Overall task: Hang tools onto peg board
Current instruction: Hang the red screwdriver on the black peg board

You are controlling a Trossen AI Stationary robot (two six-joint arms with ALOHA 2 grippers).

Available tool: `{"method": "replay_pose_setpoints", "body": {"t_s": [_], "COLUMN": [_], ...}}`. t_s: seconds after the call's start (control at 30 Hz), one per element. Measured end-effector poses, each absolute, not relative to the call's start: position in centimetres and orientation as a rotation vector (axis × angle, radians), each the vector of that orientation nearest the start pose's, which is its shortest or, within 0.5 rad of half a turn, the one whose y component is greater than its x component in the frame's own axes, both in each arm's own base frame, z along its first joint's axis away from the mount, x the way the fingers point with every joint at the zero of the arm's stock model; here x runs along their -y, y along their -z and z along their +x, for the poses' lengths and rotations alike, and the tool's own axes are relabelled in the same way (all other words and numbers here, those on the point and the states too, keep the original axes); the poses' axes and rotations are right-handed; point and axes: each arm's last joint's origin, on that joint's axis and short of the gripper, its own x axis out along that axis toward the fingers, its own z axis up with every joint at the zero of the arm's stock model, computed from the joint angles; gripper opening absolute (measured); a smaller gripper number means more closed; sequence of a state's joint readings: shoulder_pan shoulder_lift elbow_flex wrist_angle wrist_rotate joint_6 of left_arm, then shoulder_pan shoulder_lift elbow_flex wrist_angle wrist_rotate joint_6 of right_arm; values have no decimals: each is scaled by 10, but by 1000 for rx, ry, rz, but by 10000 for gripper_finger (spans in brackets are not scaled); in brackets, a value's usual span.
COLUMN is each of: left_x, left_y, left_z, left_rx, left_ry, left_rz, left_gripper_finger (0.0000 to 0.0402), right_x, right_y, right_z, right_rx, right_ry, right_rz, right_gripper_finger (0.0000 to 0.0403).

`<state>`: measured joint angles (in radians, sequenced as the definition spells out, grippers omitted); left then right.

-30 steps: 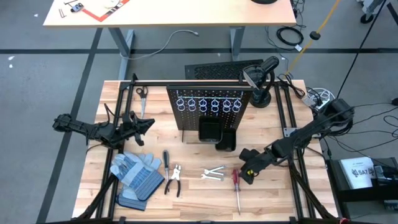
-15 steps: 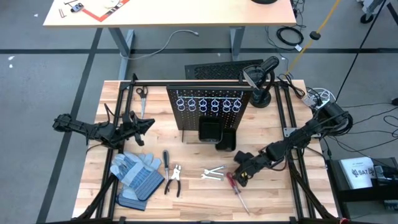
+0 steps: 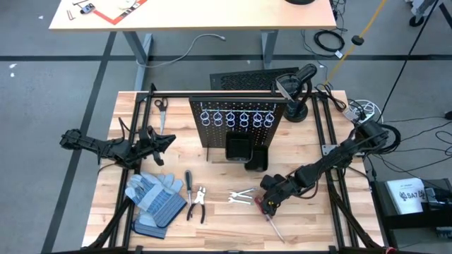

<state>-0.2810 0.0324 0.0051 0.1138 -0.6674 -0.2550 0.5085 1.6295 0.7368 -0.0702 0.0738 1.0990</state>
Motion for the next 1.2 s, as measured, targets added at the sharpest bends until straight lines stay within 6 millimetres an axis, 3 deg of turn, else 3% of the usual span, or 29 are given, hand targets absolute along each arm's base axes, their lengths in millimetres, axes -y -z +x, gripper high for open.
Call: {"method": "replay_pose_setpoints", "body": {"t_s": [0.23,0.47,0.67,0.9,1.2], "left_x": [9,9,9,9,9], "left_y": [-173,-173,-173,-174,-174], "left_z": [94,94,94,94,94], "left_rx": [127,126,127,133,134], "left_ry": [-375,-375,-375,-374,-374], "left_rz": [-292,-291,-292,-296,-297], "left_gripper_finger": [31,31,31,31,31], "right_x": [-144,-141,-139,-132,-119], "right_y": [-126,-127,-128,-145,-182], "right_z": [264,255,249,239,205], "right_rx": [-1106,-1155,-1197,-1204,-1266], "right_ry": [194,264,212,91,215], "right_rz": [628,563,423,234,310], "right_gripper_finger": [208,208,208,208,208]}}
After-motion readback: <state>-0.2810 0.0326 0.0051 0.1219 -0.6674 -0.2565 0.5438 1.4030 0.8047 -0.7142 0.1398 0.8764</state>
